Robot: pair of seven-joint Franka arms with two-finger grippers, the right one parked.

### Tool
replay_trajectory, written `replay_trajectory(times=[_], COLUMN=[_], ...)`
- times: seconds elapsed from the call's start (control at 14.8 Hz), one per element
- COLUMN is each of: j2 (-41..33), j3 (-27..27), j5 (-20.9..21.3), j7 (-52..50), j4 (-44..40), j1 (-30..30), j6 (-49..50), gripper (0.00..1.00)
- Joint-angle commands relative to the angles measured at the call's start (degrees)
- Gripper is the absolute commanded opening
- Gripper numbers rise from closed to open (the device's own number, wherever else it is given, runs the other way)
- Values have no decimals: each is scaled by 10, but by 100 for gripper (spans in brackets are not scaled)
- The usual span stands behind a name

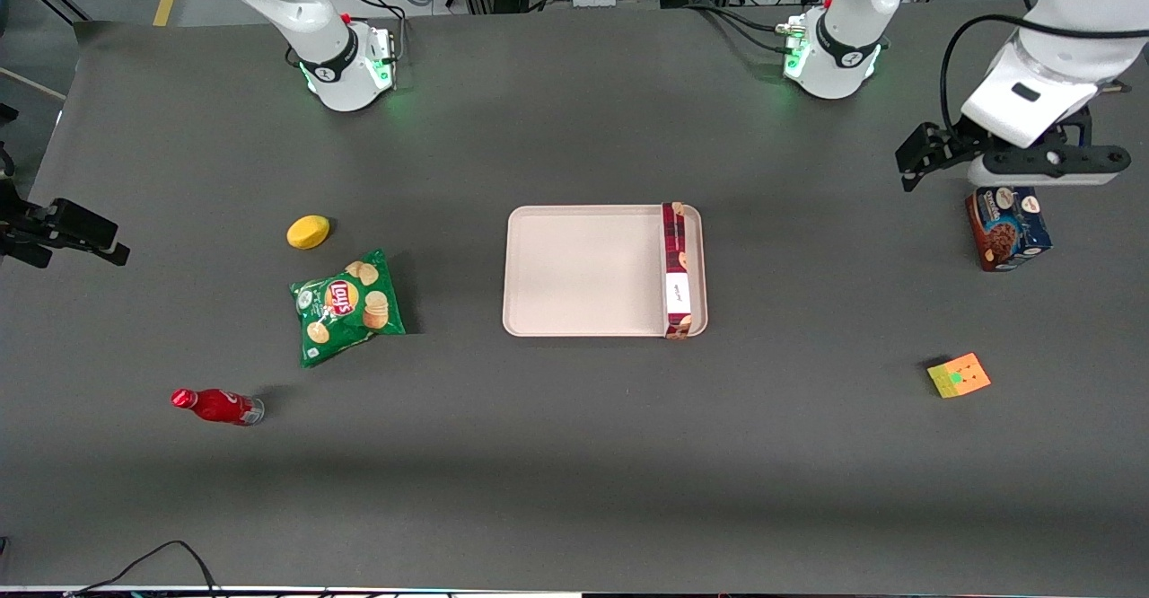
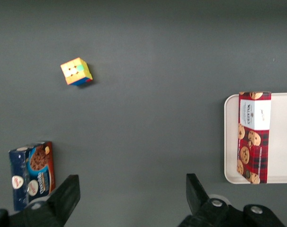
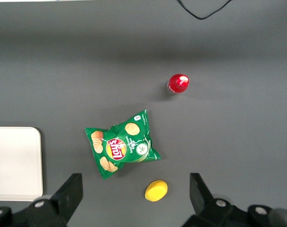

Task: Place red cookie box on tray

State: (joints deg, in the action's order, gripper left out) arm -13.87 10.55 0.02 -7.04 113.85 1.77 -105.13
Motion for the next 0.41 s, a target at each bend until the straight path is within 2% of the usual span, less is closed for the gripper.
replay_trajectory(times=[0.0, 0.34], j2=[64, 102], j3=[-11, -20], j5=[-7, -6], j7=[11, 13], j4=[-70, -107], j1=[-9, -7], j6=[4, 1], gripper=[100, 100])
